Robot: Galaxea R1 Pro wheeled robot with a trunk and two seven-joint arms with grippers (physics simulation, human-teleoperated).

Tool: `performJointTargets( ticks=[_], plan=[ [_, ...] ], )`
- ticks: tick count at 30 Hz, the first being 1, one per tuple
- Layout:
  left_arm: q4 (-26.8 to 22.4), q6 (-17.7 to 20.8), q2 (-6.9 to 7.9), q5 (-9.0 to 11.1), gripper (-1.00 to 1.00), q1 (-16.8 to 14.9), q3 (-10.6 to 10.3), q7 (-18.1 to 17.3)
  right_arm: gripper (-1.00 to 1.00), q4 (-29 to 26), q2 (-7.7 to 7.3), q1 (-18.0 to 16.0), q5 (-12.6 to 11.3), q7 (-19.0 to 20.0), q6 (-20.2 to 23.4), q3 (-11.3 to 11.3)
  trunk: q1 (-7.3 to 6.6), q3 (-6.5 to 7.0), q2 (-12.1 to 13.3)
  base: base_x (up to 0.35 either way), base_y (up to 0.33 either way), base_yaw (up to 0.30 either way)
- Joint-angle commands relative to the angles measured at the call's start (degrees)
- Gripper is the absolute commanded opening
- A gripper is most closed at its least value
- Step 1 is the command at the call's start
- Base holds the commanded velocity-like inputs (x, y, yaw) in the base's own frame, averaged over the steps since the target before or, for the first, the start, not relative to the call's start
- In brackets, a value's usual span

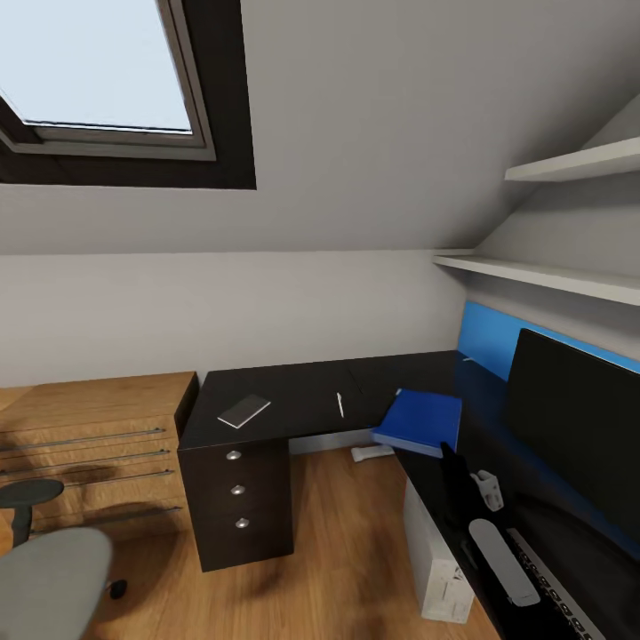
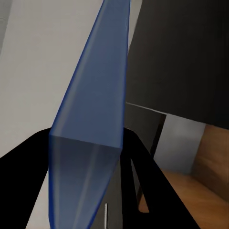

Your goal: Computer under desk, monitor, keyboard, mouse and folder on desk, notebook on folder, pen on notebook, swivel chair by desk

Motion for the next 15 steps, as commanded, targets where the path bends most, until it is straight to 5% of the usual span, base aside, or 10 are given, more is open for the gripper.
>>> performJointTargets(
  ticks=[1,15],
  plan=[
    [-0.05,-0.11,0.03,0.18,1.0,-0.03,-0.49,0.44,-1.0,-0.13,-0.27,-0.03,-0.43,-0.17,-0.22,0.19,0.01,-0.08,-0.06,0.0,0.0,0.0],
    [-0.05,-0.11,0.03,0.18,1.0,-0.03,-0.49,0.44,-1.0,-0.4,-0.71,-0.03,-0.3,0.15,-0.21,0.63,0.01,-0.08,-0.06,0.0,0.0,0.0]
  ],
)
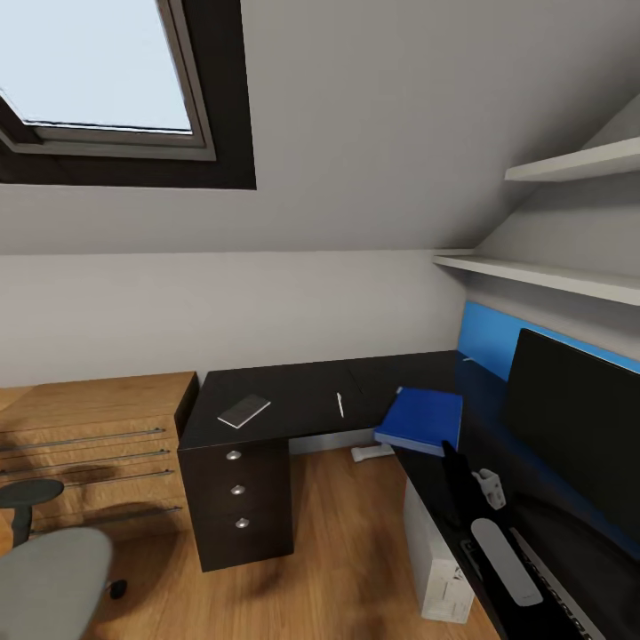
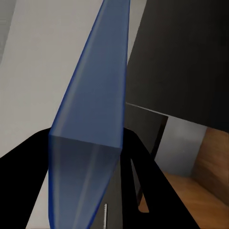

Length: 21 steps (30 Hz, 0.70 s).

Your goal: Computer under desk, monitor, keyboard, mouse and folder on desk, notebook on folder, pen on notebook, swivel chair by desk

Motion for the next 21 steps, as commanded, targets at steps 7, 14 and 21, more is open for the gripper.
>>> performJointTargets(
  ticks=[7,14,21],
  plan=[
    [-0.05,-0.11,0.03,0.12,1.0,-0.03,-0.49,0.37,-1.0,0.39,-0.02,-0.04,-0.36,-0.31,-0.5,-0.05,0.01,-0.08,-0.06,0.0,0.0,0.0],
    [-0.05,-0.11,0.03,0.17,1.0,-0.03,-0.49,0.35,-1.0,3.29,-0.19,-0.27,2.42,-0.47,-0.53,-0.27,0.01,-0.08,-0.06,0.0,0.0,0.0],
    [-0.05,-0.11,0.03,0.17,1.0,-0.03,-0.5,0.37,-1.0,5.74,-0.7,-0.53,3.46,-0.57,-0.54,-0.34,0.01,-0.08,-0.06,0.0,0.0,0.0]
  ],
)
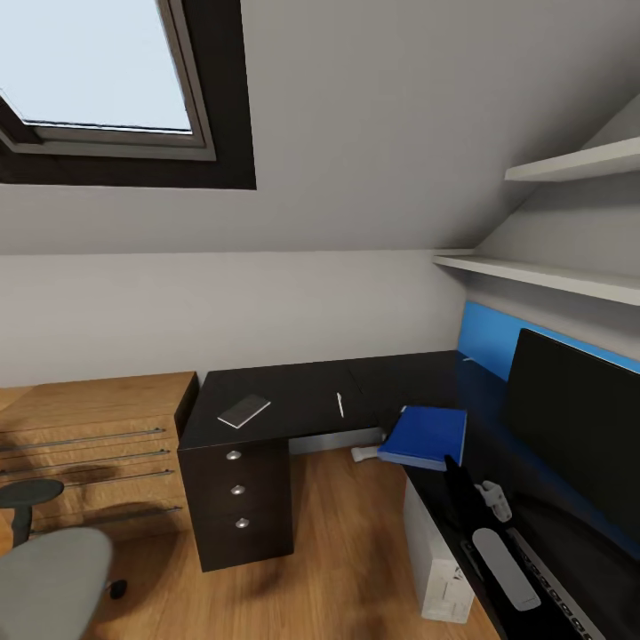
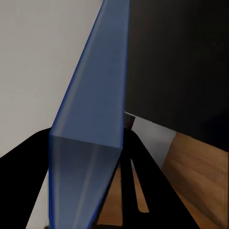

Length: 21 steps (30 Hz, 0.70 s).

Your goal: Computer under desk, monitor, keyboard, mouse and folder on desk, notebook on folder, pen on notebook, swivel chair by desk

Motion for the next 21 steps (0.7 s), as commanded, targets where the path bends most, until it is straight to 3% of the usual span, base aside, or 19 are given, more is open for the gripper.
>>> performJointTargets(
  ticks=[1,12,21],
  plan=[
    [-0.05,-0.11,0.03,0.18,1.0,-0.03,-0.49,0.43,-1.0,0.03,-0.5,-0.05,-0.44,-0.34,-0.24,0.13,0.01,-0.08,-0.06,0.0,0.0,0.0],
    [-0.05,-0.11,0.03,0.18,1.0,-0.03,-0.49,0.42,-1.0,0.26,-1.3,-0.07,-0.44,-0.77,-0.24,-0.15,0.01,-0.08,-0.06,0.0,0.0,0.0],
    [-0.05,-0.11,0.03,0.18,1.0,-0.03,-0.48,0.5,-1.0,0.29,-1.28,-0.16,-0.44,-0.85,-0.24,-2.05,0.01,-0.08,-0.06,0.0,0.0,0.0]
  ],
)
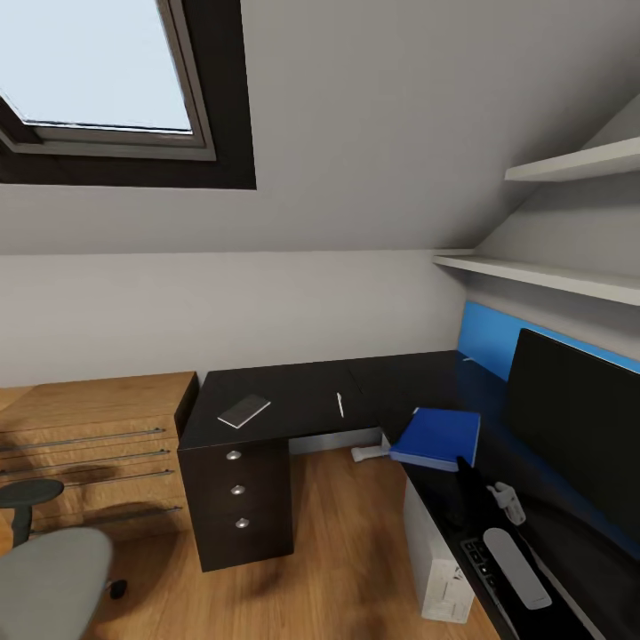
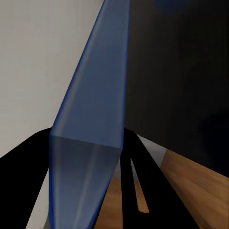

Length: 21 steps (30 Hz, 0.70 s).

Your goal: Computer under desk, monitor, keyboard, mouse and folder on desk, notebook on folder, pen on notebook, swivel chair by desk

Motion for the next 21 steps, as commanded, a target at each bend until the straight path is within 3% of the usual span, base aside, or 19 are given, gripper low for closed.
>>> performJointTargets(
  ticks=[1,21],
  plan=[
    [-0.05,-0.1,0.03,0.18,1.0,-0.03,-0.49,0.44,-1.0,-0.06,-0.03,-0.03,-0.5,-0.23,-0.23,0.02,0.01,-0.08,-0.06,0.0,0.0,0.0],
    [-0.05,-0.15,0.08,0.18,1.0,-0.03,-0.49,0.45,-1.0,1.9,-0.89,-1.0,-0.5,-2.44,-0.23,-0.86,0.01,-0.08,-0.06,0.009,0.0,0.0]
  ],
)
